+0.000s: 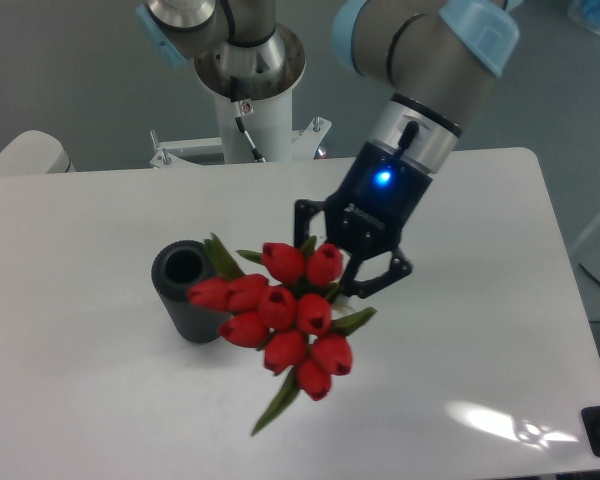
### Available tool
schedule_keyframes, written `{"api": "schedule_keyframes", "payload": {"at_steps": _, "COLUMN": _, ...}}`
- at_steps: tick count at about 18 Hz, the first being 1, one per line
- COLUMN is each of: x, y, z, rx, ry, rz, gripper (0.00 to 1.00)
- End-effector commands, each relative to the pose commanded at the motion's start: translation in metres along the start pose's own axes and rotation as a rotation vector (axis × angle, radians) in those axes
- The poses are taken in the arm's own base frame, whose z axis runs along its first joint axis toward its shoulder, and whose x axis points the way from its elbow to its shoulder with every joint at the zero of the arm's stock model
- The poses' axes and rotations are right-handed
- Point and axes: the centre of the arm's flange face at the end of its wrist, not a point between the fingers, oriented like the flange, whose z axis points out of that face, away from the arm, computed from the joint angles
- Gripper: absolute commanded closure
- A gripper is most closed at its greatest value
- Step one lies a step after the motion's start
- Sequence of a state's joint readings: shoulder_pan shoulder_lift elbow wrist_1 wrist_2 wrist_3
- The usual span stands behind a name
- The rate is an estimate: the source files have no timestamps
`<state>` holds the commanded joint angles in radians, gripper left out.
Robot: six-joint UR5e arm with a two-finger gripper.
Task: Insert the flowers into the vase
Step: 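Carry the red tulip bouquet with the gripper over the grey vase, then align the tulip stems above the vase opening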
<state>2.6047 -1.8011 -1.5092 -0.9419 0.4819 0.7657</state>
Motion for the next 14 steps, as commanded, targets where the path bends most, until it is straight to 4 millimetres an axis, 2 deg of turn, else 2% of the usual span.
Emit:
{"api": "schedule_keyframes", "payload": {"at_steps": 1, "x": 0.011, "y": 0.002, "z": -0.003, "rx": 0.008, "ry": 0.008, "rz": -0.002, "gripper": 0.69}}
{"api": "schedule_keyframes", "payload": {"at_steps": 7, "x": 0.076, "y": 0.041, "z": -0.005, "rx": 0.037, "ry": 0.087, "rz": -0.041, "gripper": 0.69}}
{"api": "schedule_keyframes", "payload": {"at_steps": 9, "x": 0.096, "y": 0.038, "z": -0.006, "rx": 0.039, "ry": 0.093, "rz": -0.025, "gripper": 0.69}}
{"api": "schedule_keyframes", "payload": {"at_steps": 14, "x": 0.125, "y": 0.048, "z": 0.003, "rx": 0.038, "ry": 0.117, "rz": 0.094, "gripper": 0.69}}
